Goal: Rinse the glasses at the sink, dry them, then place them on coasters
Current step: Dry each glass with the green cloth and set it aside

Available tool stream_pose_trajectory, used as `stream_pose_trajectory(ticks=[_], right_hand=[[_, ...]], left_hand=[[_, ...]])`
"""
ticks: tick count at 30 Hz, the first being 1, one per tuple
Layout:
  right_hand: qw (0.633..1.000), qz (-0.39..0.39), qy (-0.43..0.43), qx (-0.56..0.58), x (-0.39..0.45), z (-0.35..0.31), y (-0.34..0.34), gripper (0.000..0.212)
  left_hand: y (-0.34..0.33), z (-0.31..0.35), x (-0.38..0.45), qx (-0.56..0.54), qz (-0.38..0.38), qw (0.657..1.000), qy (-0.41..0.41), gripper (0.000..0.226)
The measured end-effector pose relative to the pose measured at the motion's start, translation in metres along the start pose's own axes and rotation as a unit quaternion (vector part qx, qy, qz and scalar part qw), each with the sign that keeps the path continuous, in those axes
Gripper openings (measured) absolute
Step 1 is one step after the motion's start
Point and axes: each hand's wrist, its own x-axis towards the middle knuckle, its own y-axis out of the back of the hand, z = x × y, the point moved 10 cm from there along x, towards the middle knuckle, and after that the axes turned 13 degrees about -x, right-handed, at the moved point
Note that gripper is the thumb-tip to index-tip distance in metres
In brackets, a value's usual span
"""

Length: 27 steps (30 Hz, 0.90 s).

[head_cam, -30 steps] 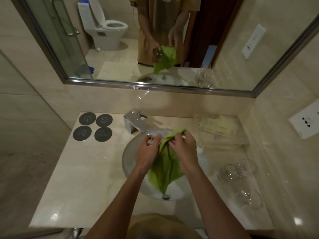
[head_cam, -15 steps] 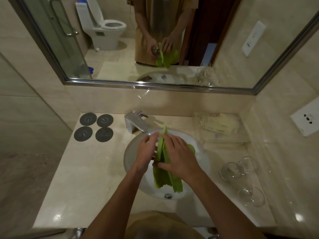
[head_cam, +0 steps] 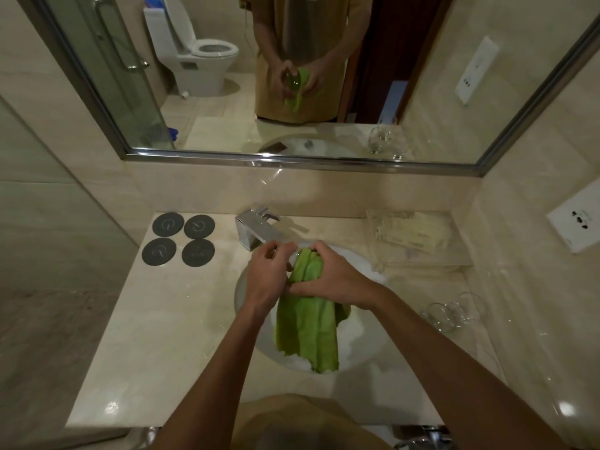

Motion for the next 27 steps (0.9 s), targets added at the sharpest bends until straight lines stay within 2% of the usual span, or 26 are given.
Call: stream_pose_trajectory(ticks=[3, 6, 10, 12, 17, 20, 24, 27], right_hand=[[1.000, 0.001, 0.012, -0.022, -0.003, -0.010, 0.002, 0.070], [0.986, 0.078, 0.049, -0.140, -0.009, -0.030, 0.009, 0.079], [0.912, 0.200, 0.107, -0.341, -0.019, -0.054, 0.012, 0.090], [0.895, 0.233, 0.123, -0.360, -0.024, -0.060, 0.015, 0.091], [0.959, 0.175, 0.080, -0.208, -0.021, -0.057, 0.027, 0.076], [0.983, 0.113, 0.068, -0.124, -0.017, -0.057, 0.032, 0.072], [0.999, -0.015, 0.044, 0.002, -0.014, -0.047, 0.028, 0.062], [0.978, -0.097, 0.029, 0.181, -0.018, -0.041, 0.016, 0.044]], left_hand=[[-0.001, 0.011, -0.002, -0.009, -0.005, 0.999, -0.038, 0.039], [0.004, 0.018, -0.002, -0.018, 0.028, 0.998, -0.052, 0.031], [0.002, 0.030, -0.004, -0.005, 0.045, 0.997, -0.060, 0.032], [0.000, 0.041, -0.006, -0.004, 0.043, 0.996, -0.084, 0.030], [-0.003, 0.054, -0.004, -0.019, 0.008, 0.992, -0.127, 0.023], [-0.005, 0.054, -0.005, -0.054, -0.016, 0.989, -0.133, 0.018], [-0.009, 0.056, -0.009, -0.068, -0.050, 0.985, -0.148, 0.015], [-0.013, 0.057, -0.011, -0.087, -0.074, 0.982, -0.151, 0.022]])
